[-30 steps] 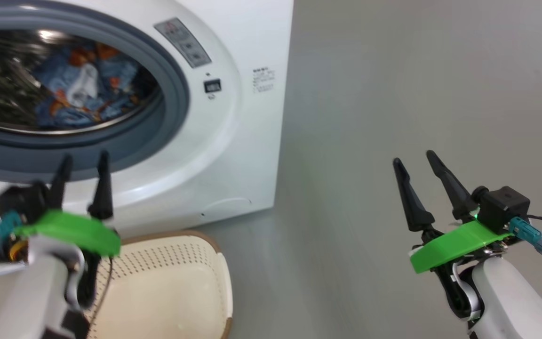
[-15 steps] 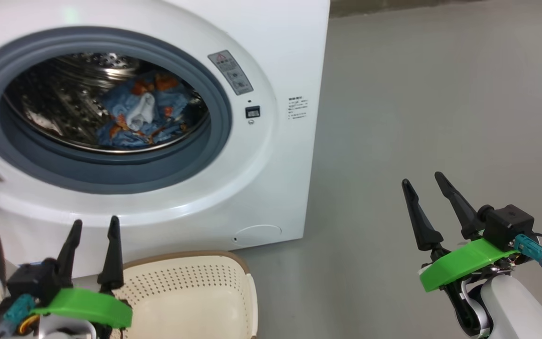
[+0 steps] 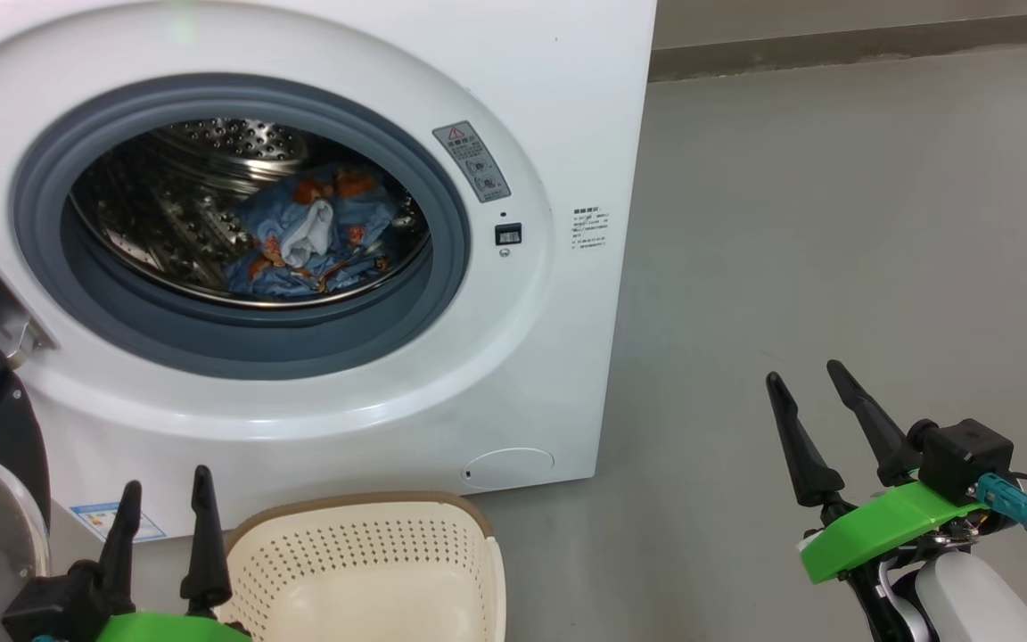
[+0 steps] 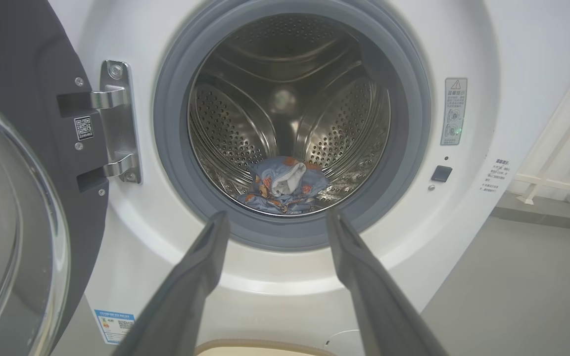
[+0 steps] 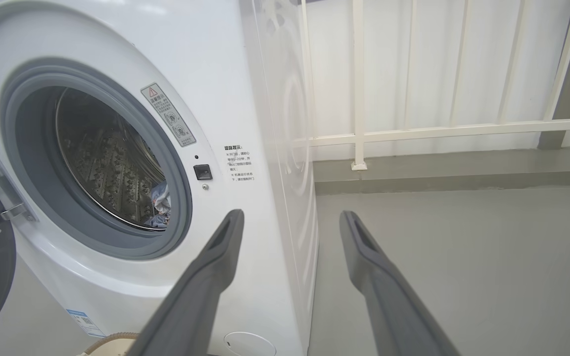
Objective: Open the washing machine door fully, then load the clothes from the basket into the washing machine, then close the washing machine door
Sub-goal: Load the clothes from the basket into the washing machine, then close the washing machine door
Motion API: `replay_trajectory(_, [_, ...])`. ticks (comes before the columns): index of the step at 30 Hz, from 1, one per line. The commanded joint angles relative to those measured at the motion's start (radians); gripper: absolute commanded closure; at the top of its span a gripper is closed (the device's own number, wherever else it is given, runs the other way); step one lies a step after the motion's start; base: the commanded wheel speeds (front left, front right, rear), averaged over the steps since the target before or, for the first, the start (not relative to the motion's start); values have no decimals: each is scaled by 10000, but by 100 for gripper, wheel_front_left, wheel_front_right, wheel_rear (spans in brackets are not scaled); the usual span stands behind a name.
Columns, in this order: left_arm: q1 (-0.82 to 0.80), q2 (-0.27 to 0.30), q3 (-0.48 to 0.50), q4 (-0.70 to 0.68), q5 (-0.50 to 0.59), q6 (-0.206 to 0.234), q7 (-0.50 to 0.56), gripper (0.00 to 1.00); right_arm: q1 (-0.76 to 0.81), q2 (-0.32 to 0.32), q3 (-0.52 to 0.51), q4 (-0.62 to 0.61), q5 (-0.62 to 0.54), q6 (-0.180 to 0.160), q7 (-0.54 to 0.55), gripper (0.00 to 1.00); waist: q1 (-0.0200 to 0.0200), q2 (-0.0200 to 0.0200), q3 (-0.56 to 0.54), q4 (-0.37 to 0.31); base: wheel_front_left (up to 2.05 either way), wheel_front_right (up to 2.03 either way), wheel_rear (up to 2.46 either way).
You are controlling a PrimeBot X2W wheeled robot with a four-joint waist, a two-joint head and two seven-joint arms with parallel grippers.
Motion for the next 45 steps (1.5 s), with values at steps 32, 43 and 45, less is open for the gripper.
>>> replay_trajectory(32, [-155,-104,669,-134,453,-330,-66,0,-105,-107,250,-216,126,46,-80,0,0,-1,36,42,0,0,0])
replay_trajectory(43, [-179,-167,808,-138,455,-381,-66,0,-136,-88,248,-206,126,46,-80,0,0,-1,57,38,0,0,0])
replay_trajectory(45, [-177,-166,851,-137,458,-405,-66,0,-139,-85,253,-201,135,46,-80,0,0,-1,62,32,-12,12,0])
